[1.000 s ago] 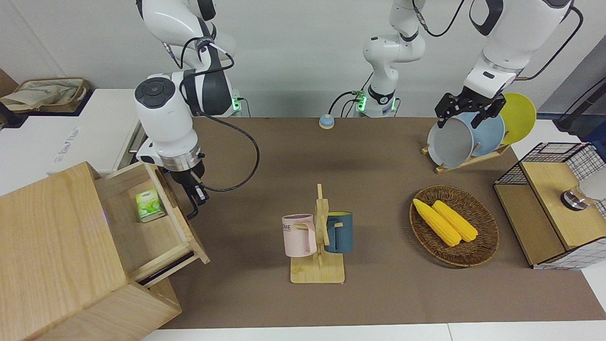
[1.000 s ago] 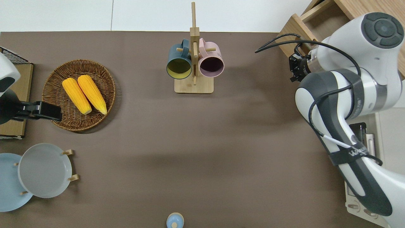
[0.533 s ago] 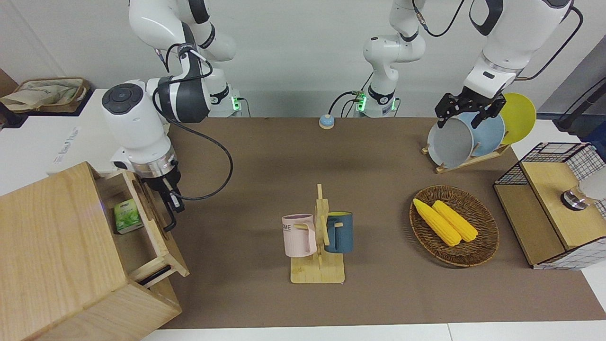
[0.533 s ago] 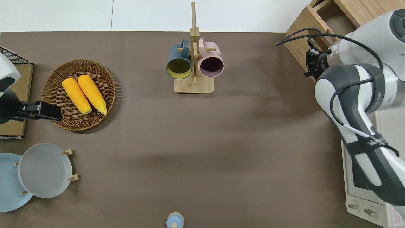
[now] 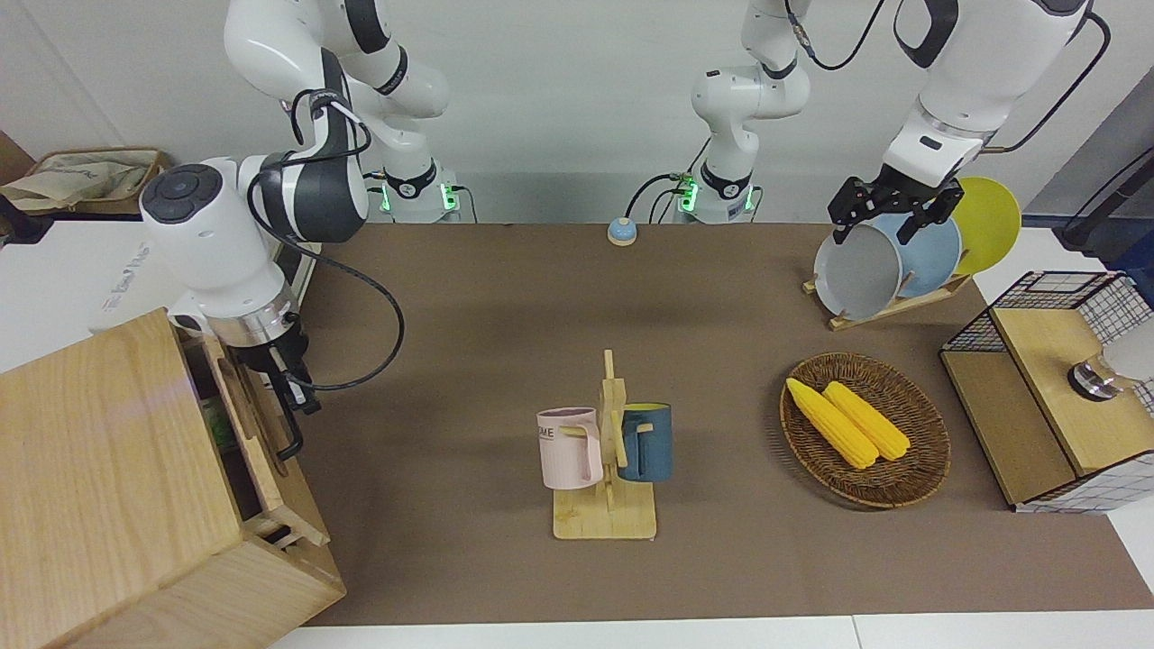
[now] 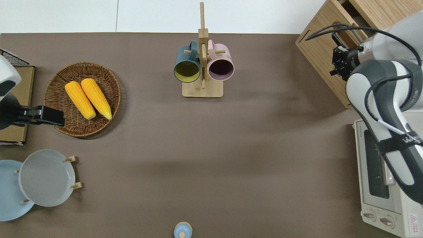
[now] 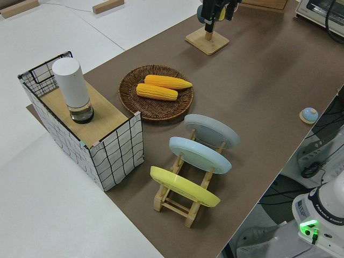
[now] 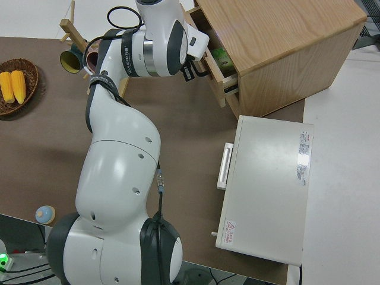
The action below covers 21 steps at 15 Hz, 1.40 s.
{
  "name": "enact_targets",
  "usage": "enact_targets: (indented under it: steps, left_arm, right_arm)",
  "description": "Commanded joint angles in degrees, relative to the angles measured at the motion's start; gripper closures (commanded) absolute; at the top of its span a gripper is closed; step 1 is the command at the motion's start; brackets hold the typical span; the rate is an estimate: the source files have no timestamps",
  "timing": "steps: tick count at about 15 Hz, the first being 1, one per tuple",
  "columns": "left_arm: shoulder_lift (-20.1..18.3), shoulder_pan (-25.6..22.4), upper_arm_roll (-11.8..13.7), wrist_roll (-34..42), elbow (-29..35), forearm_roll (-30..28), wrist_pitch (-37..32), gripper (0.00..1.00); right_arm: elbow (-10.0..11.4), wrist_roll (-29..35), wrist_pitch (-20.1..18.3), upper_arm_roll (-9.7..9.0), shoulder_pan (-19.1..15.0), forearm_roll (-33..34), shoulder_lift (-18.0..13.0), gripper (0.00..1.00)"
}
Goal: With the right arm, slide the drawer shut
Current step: 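Press the drawer fully shut with the right gripper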
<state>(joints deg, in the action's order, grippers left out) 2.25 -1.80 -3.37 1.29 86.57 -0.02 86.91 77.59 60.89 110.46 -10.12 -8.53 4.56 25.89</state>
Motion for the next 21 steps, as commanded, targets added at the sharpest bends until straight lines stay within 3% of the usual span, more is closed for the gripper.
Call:
enact_targets:
  steps: [1, 3, 8, 12, 18, 21]
  left_arm:
    - [0.7, -0.3, -0.4, 0.6, -1.4, 1.0, -1.1, 0.00]
    - [0.7, -0.3, -0.4, 0.6, -1.5, 1.0, -1.1, 0.01]
    - [0.7, -0.3, -0.4, 0.6, -1.5, 1.0, -1.1, 0.01]
    - [0.7, -0.3, -0.4, 0.6, -1.5, 1.0, -1.1, 0.01]
    - [0.7, -0.3, -0.4, 0.6, -1.4, 1.0, -1.1, 0.01]
    - [0.7, -0.3, -0.4, 0.6, -1.4, 1.0, -1.1, 0.01]
  right_arm:
    - [-2.1, -3.3, 0.6, -2.36, -3.1, 0.0, 1.5, 1.000]
    - [-2.1, -3.5, 0.6, -2.53, -3.9, 0.0, 1.5, 1.000]
    - [-2.2, -5.9, 0.5, -5.17, -7.2, 0.6, 2.0, 1.000]
    - [-2.1, -6.2, 0.5, -5.17, -7.3, 0.7, 2.1, 1.000]
    - [-1.9, -6.1, -0.5, -5.08, -4.9, 1.3, 1.6, 1.000]
    - [-1.2, -6.8, -2.5, -4.82, 0.7, 4.3, -0.4, 1.000]
